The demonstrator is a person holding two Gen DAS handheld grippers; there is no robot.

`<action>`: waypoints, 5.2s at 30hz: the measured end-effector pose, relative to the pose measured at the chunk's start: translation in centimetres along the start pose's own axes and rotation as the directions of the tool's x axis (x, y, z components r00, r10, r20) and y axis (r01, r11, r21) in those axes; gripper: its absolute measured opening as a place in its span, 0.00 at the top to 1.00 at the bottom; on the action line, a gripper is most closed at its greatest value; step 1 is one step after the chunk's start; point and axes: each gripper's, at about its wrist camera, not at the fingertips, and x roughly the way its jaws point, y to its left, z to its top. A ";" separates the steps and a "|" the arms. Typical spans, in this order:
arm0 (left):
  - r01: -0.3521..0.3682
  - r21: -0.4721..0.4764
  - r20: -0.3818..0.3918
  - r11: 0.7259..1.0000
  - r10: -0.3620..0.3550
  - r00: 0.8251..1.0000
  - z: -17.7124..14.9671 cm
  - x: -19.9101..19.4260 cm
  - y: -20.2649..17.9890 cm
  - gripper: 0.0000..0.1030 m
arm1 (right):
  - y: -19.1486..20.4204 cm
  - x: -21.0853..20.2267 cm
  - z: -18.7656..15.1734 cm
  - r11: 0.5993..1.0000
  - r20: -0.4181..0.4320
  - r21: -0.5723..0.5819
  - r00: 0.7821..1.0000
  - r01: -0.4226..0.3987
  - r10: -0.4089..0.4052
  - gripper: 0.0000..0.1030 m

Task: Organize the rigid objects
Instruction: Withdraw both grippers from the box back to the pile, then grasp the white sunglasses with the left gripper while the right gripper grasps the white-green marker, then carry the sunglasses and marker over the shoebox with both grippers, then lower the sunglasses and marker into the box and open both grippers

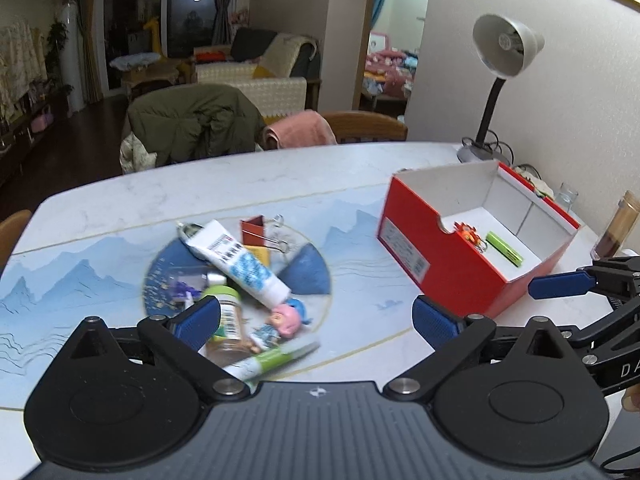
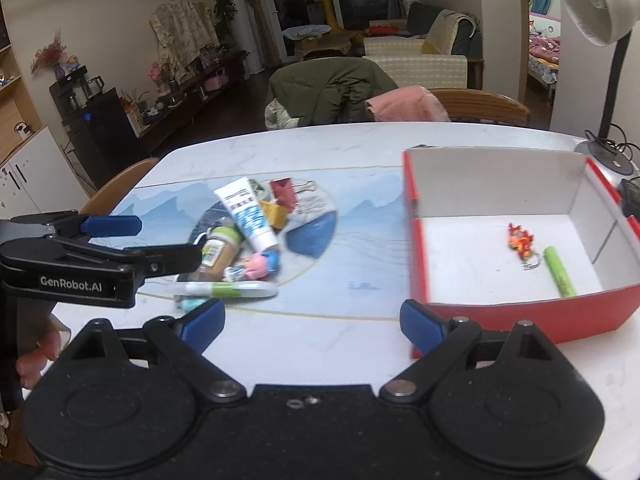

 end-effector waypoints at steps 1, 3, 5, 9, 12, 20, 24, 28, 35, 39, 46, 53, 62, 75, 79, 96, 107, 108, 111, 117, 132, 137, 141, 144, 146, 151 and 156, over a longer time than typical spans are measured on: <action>-0.003 0.001 0.006 1.000 0.003 1.000 -0.2 -0.1 0.5 0.00 | 0.5 0.1 -0.1 1.000 0.000 -0.001 1.000 -0.002 0.002 0.09; -0.008 0.000 0.016 1.000 0.008 1.000 -0.7 -0.4 1.5 0.00 | 1.5 0.5 -0.1 1.000 -0.001 -0.004 1.000 -0.005 0.005 0.09; 0.004 -0.013 0.026 1.000 -0.004 1.000 -1.1 -0.6 2.5 0.00 | 2.4 1.0 -0.2 1.000 -0.006 -0.011 1.000 -0.008 0.008 0.09; 0.038 -0.057 0.029 0.998 -0.036 0.999 -1.7 -0.5 4.5 0.00 | 4.2 2.2 -0.6 0.999 -0.026 -0.033 1.000 -0.018 0.018 0.09; 0.033 -0.073 0.016 0.997 -0.032 0.999 -1.9 0.1 5.7 0.00 | 5.4 3.3 -0.7 0.999 -0.044 -0.048 0.999 -0.020 0.018 0.09; 0.012 -0.113 0.010 0.993 -0.011 1.000 -3.2 2.5 8.5 0.00 | 7.4 6.6 -0.9 0.994 -0.090 -0.105 0.996 -0.026 0.017 0.10; -0.032 -0.094 -0.034 0.995 0.029 0.999 -3.8 4.3 9.2 0.00 | 8.2 8.1 -0.7 0.987 -0.110 -0.154 0.994 -0.036 0.019 0.12; -0.048 -0.114 -0.060 0.992 0.041 0.997 -4.4 5.4 10.7 0.00 | 8.9 9.6 -0.5 0.976 -0.133 -0.211 0.991 -0.058 0.031 0.15; -0.079 -0.114 -0.126 0.990 0.065 0.990 -5.4 7.3 12.3 0.00 | 10.0 13.1 -0.2 0.936 -0.188 -0.338 0.981 -0.103 0.040 0.24; -0.087 -0.117 -0.145 0.989 0.070 0.987 -5.5 8.2 12.5 0.00 | 10.4 14.8 0.4 0.907 -0.202 -0.406 0.979 -0.117 0.036 0.27; -0.090 -0.127 -0.169 0.988 0.068 0.983 -5.5 9.5 12.7 0.01 | 11.5 17.2 0.5 0.822 -0.230 -0.552 0.973 -0.141 0.013 0.40; -0.101 -0.141 -0.199 0.985 0.072 0.977 -6.1 10.5 13.2 0.06 | 12.7 18.2 0.1 0.751 -0.250 -0.632 0.968 -0.189 0.033 0.54; -0.078 -0.116 -0.189 0.990 0.055 0.980 -6.3 10.7 12.8 0.26 | 13.2 17.6 -0.7 0.714 -0.259 -0.668 0.965 -0.208 0.038 0.64; -0.083 0.036 -0.183 0.996 0.088 0.979 -7.1 10.4 10.8 0.46 | 13.1 16.3 -2.3 0.719 -0.290 -0.662 0.957 -0.214 0.018 0.73; -0.084 0.048 -0.167 0.995 0.091 0.982 -7.3 10.3 10.6 0.55 | 13.1 15.9 -3.1 0.745 -0.321 -0.626 0.947 -0.228 0.019 0.82; -0.048 -0.117 -0.167 0.992 0.028 0.986 -7.6 8.5 12.2 0.77 | 7.7 12.7 -2.5 0.969 -0.340 -0.144 0.930 -0.199 0.141 0.84; -0.039 -0.195 -0.104 0.980 0.019 0.994 -7.0 3.8 11.7 0.78 | 4.4 7.5 -1.7 0.993 -0.225 0.019 0.967 -0.116 0.117 0.84; -0.035 -0.192 -0.096 0.981 0.016 0.995 -6.8 3.4 11.4 0.78 | 4.1 7.0 -1.5 0.993 -0.217 0.027 0.970 -0.111 0.114 0.84; -0.017 -0.183 -0.075 0.983 0.003 0.997 -6.0 2.1 10.3 0.78 | 3.1 5.7 -1.2 0.996 -0.190 0.044 0.978 -0.082 0.089 0.84; 0.021 -0.142 -0.039 0.990 -0.027 0.999 -4.0 0.7 7.3 0.78 | 0.5 3.2 -0.6 0.996 -0.144 0.091 0.989 -0.013 0.026 0.84; 0.144 0.020 -0.009 0.989 -0.144 0.990 1.8 2.4 -5.2 0.78 | -9.3 -1.2 1.4 0.979 -0.063 0.182 0.995 0.091 -0.081 0.83; 0.185 0.067 -0.017 0.980 -0.184 0.983 4.0 4.3 -10.0 0.78 | -13.2 -1.9 2.2 0.973 -0.044 0.204 0.994 0.106 -0.099 0.83; 0.205 0.102 -0.035 0.973 -0.203 0.979 5.4 6.3 -13.6 0.78 | -16.5 -1.9 3.1 0.970 -0.033 0.206 0.992 0.128 -0.124 0.83; 0.215 0.118 -0.056 0.970 -0.210 0.976 6.4 8.0 -16.0 0.78 | -18.8 -1.9 3.8 0.968 -0.031 0.200 0.989 0.149 -0.145 0.83; 0.214 0.130 -0.070 0.968 -0.206 0.976 6.9 9.3 -17.3 0.78 | -20.0 -1.6 4.3 0.968 -0.033 0.194 0.987 0.160 -0.156 0.83; 0.198 0.130 -0.129 0.971 -0.182 0.975 8.0 13.2 -19.9 0.78 | -22.6 0.1 5.3 0.968 -0.056 0.165 0.981 0.191 -0.184 0.83; 0.163 0.120 -0.183 0.979 -0.139 0.973 8.3 16.9 -21.2 0.78 | -25.0 2.0 6.2 0.967 -0.088 0.122 0.973 0.223 -0.214 0.84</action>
